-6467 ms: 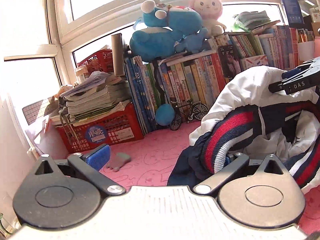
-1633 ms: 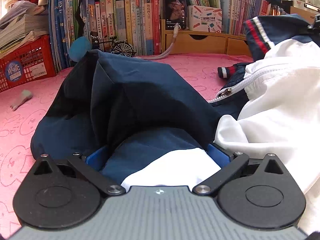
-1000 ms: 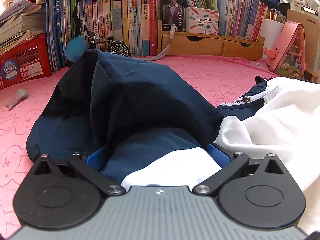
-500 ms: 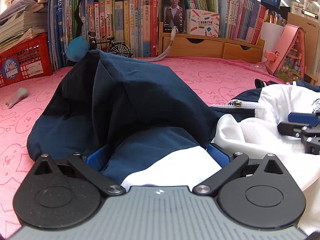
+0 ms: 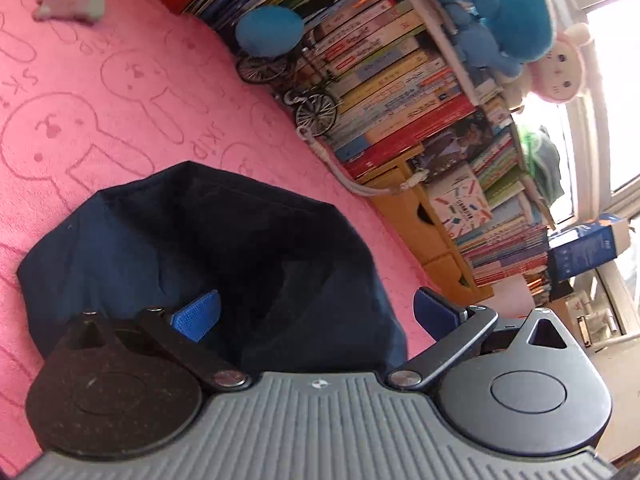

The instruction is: Fold clothes

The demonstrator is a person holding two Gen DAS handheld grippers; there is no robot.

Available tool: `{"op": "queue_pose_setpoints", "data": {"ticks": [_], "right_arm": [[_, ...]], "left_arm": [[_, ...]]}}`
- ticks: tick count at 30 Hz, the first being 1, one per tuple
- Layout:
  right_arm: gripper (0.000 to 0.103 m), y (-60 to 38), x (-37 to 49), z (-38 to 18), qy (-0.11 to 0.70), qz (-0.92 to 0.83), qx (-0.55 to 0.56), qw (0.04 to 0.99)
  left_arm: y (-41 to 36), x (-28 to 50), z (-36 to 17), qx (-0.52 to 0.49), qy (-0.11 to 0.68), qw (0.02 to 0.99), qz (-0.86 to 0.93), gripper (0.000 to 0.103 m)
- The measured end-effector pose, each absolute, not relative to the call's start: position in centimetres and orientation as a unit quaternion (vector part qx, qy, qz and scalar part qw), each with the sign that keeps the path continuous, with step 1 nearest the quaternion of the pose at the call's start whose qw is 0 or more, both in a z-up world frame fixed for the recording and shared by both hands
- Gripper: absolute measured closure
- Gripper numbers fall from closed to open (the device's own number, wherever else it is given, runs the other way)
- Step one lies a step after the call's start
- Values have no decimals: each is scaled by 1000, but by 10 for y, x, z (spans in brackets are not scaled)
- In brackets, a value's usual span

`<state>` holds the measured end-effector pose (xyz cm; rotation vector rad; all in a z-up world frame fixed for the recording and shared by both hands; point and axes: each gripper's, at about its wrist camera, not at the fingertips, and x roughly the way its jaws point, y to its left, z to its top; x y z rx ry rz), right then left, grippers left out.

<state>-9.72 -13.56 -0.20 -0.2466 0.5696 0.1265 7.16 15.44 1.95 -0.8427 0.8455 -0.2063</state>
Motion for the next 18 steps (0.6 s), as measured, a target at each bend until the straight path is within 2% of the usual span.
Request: {"op": "queue_pose_setpoints", "data": {"ticks": [1, 2, 3, 4, 5, 6, 9, 13, 14, 16, 18], "right_arm": [[70, -135, -97, -2, 279, 61, -123, 950], [70, -135, -98, -2, 279, 60, -124, 950], [70, -134, -97, -2, 278, 60, -124, 951], [70, -134, -97, -3, 278, 59, -123, 951], [70, -134, -98, -2, 277, 59, -122, 951], [70, -135, -98, -2, 275, 60, -119, 952], [67, -141, -101, 6, 261, 65, -104, 957], [39, -160, -114, 39, 190, 79, -57, 977], [36, -164, -117, 48, 172, 83, -49, 980], [25, -168, -120, 62, 147, 94, -43, 984], [22, -168, -121, 68, 137, 104, -46, 984]], "left_arm": [[148, 79, 20, -379, 399, 831, -88, 0], [141, 84, 22, -358, 392, 843, -82, 13], [136, 88, 25, -352, 390, 847, -82, 32], [133, 93, 29, -352, 389, 847, -84, 68], [134, 96, 34, -367, 385, 842, -88, 86], [140, 94, 45, -382, 363, 844, -98, 91], [162, 80, 95, -395, 258, 872, -130, 93], [201, 26, 177, -335, 83, 927, -147, 92], [210, 13, 189, -324, 49, 933, -151, 92], [222, -8, 191, -295, 28, 946, -129, 91], [233, -29, 189, -265, 13, 959, -102, 91]]}}
